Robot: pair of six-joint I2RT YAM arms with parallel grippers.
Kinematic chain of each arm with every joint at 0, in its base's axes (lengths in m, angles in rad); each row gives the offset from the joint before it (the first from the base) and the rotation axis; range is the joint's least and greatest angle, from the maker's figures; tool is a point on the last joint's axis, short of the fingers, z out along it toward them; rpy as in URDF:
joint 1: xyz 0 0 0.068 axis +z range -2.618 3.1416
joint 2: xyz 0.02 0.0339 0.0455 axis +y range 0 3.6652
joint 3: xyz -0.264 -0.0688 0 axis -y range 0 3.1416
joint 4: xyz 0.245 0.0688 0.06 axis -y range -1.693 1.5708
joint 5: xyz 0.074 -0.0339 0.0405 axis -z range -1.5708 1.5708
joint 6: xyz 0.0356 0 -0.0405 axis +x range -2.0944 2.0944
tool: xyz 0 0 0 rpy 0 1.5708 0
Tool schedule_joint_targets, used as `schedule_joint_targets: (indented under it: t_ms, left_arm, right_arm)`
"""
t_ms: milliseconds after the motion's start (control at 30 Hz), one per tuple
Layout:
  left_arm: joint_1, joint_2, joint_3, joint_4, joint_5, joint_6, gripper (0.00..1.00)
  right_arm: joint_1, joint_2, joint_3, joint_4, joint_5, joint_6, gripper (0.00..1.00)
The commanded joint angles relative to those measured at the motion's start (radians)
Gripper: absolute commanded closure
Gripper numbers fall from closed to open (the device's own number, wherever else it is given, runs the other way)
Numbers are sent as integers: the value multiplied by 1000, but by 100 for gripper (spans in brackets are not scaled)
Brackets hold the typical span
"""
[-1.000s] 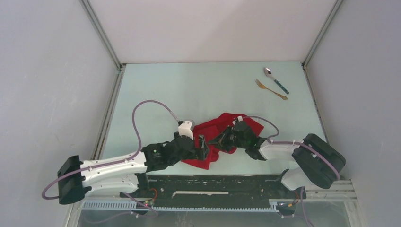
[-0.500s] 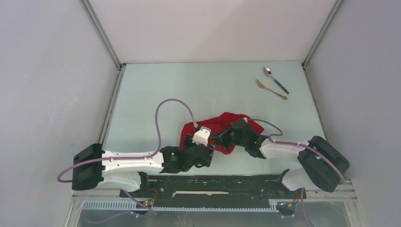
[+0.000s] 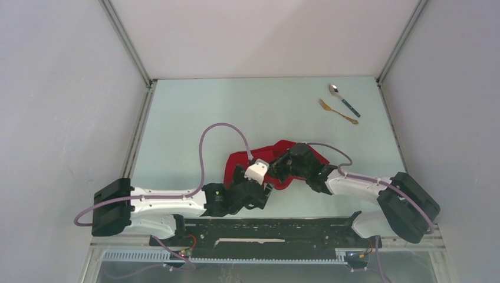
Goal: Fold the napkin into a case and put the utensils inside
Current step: Pick up the crumpled napkin from the center of the board.
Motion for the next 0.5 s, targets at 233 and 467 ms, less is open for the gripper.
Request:
schedule_joint_targets:
  t_ms: [233, 467]
  left_arm:
    - [59, 107, 81, -98, -165, -135, 61]
    - [60, -74, -48, -162, -103, -211, 73]
  right_arm:
    - [6, -4, 30, -32, -47, -186, 71]
    - [-188, -178, 57, -332, -61, -809, 24]
